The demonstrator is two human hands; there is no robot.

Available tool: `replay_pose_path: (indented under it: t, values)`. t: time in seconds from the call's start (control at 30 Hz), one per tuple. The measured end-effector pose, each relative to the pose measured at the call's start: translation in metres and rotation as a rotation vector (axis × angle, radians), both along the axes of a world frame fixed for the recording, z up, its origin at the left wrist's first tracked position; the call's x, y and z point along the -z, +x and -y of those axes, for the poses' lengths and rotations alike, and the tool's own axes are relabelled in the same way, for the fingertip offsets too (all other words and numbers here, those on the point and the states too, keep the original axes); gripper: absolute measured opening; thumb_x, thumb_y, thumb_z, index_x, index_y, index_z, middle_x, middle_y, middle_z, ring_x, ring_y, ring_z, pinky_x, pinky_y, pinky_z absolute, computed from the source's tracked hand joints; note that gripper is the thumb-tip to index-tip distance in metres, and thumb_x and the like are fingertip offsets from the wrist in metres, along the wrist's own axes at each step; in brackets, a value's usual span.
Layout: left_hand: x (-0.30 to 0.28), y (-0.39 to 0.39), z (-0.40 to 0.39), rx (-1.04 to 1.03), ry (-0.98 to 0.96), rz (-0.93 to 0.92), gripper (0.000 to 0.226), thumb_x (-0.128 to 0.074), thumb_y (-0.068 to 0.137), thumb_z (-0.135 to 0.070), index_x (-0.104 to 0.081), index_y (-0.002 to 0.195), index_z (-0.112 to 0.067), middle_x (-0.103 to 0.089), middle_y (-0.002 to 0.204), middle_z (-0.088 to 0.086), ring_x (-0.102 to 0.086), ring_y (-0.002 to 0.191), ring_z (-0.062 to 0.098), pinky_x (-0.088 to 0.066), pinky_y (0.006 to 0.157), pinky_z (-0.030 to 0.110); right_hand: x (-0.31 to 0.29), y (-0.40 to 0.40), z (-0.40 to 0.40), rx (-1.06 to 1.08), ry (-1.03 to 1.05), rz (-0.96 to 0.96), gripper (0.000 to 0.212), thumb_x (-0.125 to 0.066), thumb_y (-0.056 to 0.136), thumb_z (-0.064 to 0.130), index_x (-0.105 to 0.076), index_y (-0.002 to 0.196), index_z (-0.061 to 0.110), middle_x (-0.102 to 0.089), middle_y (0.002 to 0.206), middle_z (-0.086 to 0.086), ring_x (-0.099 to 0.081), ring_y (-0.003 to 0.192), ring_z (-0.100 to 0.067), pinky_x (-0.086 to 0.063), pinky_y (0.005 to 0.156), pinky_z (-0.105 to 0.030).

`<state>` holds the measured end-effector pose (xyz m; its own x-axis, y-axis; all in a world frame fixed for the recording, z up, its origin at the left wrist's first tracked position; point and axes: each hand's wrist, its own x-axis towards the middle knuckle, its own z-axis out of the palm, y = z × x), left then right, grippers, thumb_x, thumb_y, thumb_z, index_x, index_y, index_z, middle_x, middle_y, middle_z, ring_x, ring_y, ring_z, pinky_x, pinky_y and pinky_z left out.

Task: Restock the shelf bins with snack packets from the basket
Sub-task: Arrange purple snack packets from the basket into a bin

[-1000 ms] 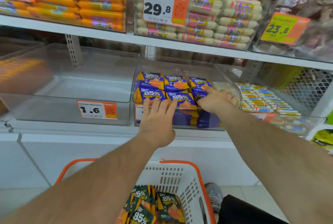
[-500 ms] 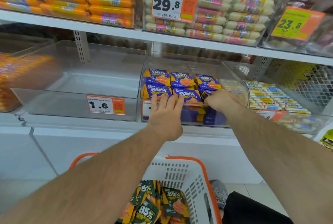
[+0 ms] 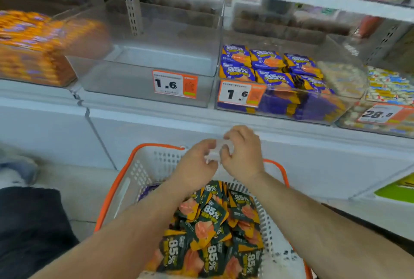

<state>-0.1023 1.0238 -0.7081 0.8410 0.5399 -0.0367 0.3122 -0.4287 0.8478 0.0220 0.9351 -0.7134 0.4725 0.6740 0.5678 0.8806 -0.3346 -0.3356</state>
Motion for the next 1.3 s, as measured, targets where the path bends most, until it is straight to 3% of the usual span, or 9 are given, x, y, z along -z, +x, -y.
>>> replay_pose_path:
  t: [0.1,0.23,0.37,0.57,0.63,0.83,1.0,1.17,1.3]
  values:
    - [0.037,-0.040,-0.020,-0.198,-0.187,-0.127,0.033,-0.054,0.092,-0.007,-0.058,0.122,-0.020,-0.064,0.112,-0.005,-0.061,0.106,0.017,-0.048,0.090,0.030,0.047,-0.030,-0.009,-0.096,-0.370,-0.191,0.024,-0.059,0.085,0.017,-0.069,0.105,0.008,-0.059,0.109,-0.007,-0.060,0.099,-0.028,-0.050,0.084,-0.037]
    - [0.071,-0.073,-0.037,-0.372,-0.286,-0.194,0.027,-0.053,0.091,-0.009,-0.062,0.113,-0.022,-0.067,0.105,-0.005,-0.063,0.100,0.017,-0.054,0.085,0.036,0.091,-0.061,-0.023,-0.149,-0.715,-0.359,0.037,-0.055,0.090,0.019,-0.061,0.126,0.014,-0.050,0.131,-0.003,-0.048,0.121,-0.026,-0.041,0.097,-0.035]
    - [0.084,-0.083,-0.046,-0.473,-0.398,-0.190,0.023,-0.053,0.093,-0.009,-0.059,0.090,-0.031,-0.069,0.100,-0.004,-0.064,0.094,0.014,-0.051,0.075,0.028,0.115,-0.078,-0.045,-0.145,-0.940,-0.447,0.050,-0.059,0.084,0.025,-0.056,0.134,0.022,-0.033,0.151,-0.002,-0.034,0.136,-0.032,-0.032,0.111,-0.044]
    - [0.101,-0.086,-0.056,-0.530,-0.487,-0.253,0.019,-0.051,0.094,-0.010,-0.060,0.107,-0.021,-0.069,0.105,-0.003,-0.065,0.096,0.017,-0.054,0.084,0.042,0.134,-0.087,-0.072,-0.171,-1.141,-0.353,0.054,-0.057,0.088,0.032,-0.047,0.140,0.020,-0.009,0.163,-0.004,-0.015,0.144,-0.037,-0.019,0.117,-0.053]
    - [0.105,-0.086,-0.058,-0.526,-0.491,-0.280,0.019,-0.051,0.094,-0.012,-0.060,0.106,-0.022,-0.069,0.105,-0.005,-0.065,0.095,0.016,-0.054,0.073,0.037,0.138,-0.086,-0.077,-0.172,-1.190,-0.313,0.062,-0.056,0.089,0.034,-0.039,0.146,0.017,-0.006,0.164,-0.004,-0.015,0.144,-0.037,-0.018,0.117,-0.053]
    - [0.113,-0.086,-0.057,-0.514,-0.485,-0.333,0.016,-0.052,0.095,-0.017,-0.058,0.094,-0.033,-0.067,0.110,-0.005,-0.065,0.097,0.017,-0.051,0.065,0.031,0.130,-0.088,-0.081,-0.210,-1.135,-0.189,0.068,-0.057,0.087,0.031,-0.036,0.148,0.010,-0.026,0.155,-0.005,-0.029,0.137,-0.031,-0.025,0.113,-0.047]
    - [0.113,-0.072,-0.041,-0.646,-0.893,-0.173,0.022,-0.046,0.101,-0.018,-0.065,0.111,-0.013,-0.072,0.101,0.011,-0.068,0.089,0.029,-0.059,0.074,0.043,0.103,-0.100,-0.067,-0.283,-0.954,-0.214,0.057,-0.060,0.088,0.025,-0.044,0.139,0.004,-0.039,0.141,-0.010,-0.046,0.120,-0.031,-0.036,0.102,-0.043]
    - [0.101,-0.060,-0.033,-0.740,-1.130,0.029,0.032,-0.051,0.101,-0.031,-0.072,0.101,-0.008,-0.076,0.085,0.009,-0.069,0.085,0.028,-0.053,0.071,0.039,0.064,-0.105,-0.041,-0.325,-0.728,-0.114,0.049,-0.053,0.085,0.023,-0.055,0.130,0.002,-0.052,0.132,-0.011,-0.050,0.116,-0.031,-0.037,0.104,-0.042]
    - [0.089,-0.051,-0.031,-0.669,-1.263,0.112,0.034,-0.053,0.099,-0.025,-0.066,0.120,-0.001,-0.070,0.113,0.018,-0.067,0.104,0.033,-0.055,0.077,0.041,0.044,-0.106,-0.018,-0.370,-0.558,-0.032,0.050,-0.040,0.074,0.031,-0.072,0.103,0.006,-0.066,0.109,-0.005,-0.059,0.104,-0.026,-0.049,0.094,-0.038]
